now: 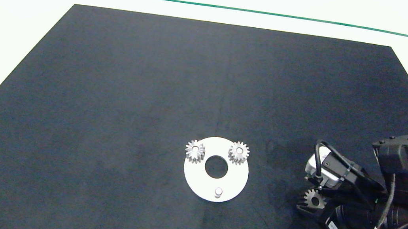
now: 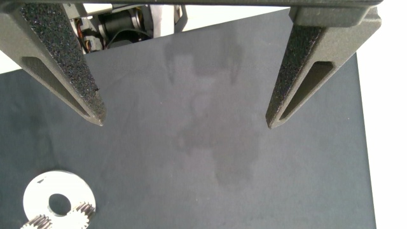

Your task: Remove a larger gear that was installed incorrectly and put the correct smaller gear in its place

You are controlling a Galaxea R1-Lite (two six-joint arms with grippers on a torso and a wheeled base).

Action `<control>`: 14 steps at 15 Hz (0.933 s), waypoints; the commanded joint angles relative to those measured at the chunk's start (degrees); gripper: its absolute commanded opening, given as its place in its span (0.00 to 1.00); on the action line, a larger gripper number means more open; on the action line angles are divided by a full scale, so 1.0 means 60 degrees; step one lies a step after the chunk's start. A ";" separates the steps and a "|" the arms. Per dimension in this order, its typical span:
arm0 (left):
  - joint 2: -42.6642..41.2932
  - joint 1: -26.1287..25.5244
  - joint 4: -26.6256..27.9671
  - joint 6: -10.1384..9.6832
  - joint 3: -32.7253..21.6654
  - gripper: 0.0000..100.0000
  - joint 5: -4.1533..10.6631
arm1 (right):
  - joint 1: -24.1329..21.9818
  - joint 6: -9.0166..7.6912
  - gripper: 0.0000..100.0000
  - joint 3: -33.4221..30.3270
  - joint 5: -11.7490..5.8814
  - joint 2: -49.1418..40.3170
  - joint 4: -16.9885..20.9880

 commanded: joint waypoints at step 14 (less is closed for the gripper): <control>-0.0334 -0.0011 0.0036 -0.0012 -0.0001 1.00 0.0064 | 0.2393 0.0539 0.25 -0.3208 -0.0228 0.1417 0.1575</control>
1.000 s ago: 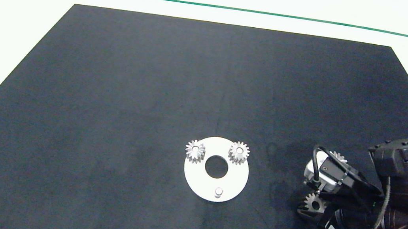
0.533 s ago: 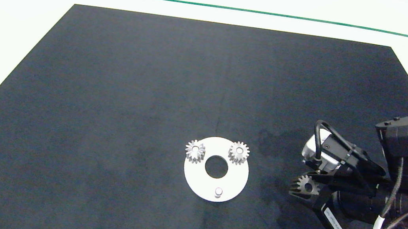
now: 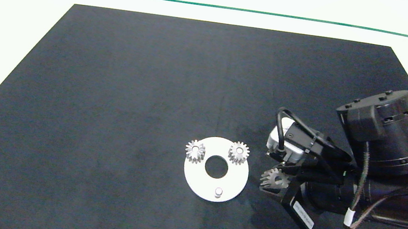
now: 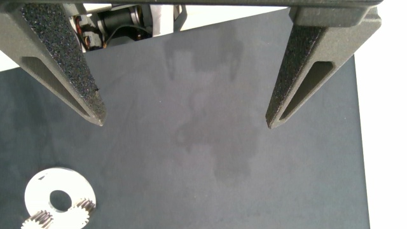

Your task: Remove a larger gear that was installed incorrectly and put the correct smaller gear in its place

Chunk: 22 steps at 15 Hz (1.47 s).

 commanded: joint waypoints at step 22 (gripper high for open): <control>-0.0450 -0.0011 0.0026 0.0017 -0.0015 1.00 0.0020 | 0.1474 -0.0044 0.25 -0.2442 -0.0246 0.2514 0.1467</control>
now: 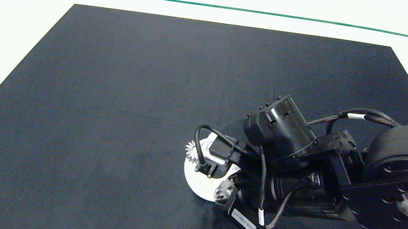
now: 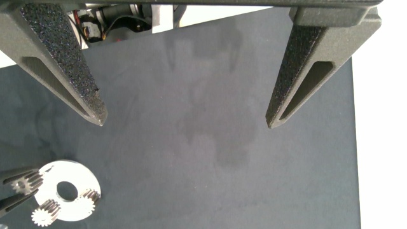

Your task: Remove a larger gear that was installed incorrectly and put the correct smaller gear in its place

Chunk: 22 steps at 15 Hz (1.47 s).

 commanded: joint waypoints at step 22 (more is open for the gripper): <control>-0.0070 0.0001 0.0036 0.0002 0.0003 1.00 0.0001 | 0.0304 0.0017 0.25 -0.0999 -0.0386 0.0948 -0.0004</control>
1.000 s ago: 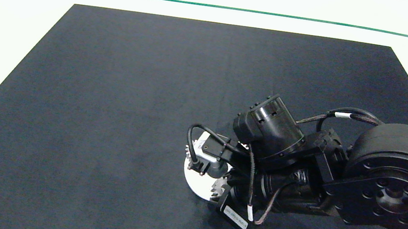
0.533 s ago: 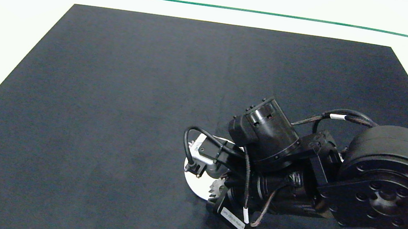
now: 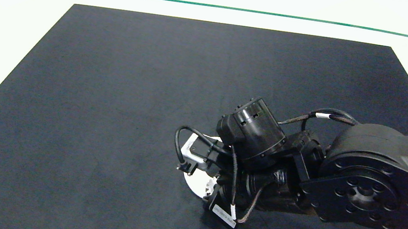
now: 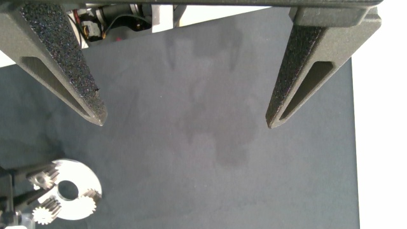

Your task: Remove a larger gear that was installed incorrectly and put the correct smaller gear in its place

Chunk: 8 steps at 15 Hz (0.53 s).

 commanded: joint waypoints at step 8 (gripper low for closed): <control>-0.0074 0.0001 0.0036 0.0002 -0.0001 1.00 0.0012 | 0.0148 -0.0040 0.25 -0.0050 -0.0169 0.0109 0.0031</control>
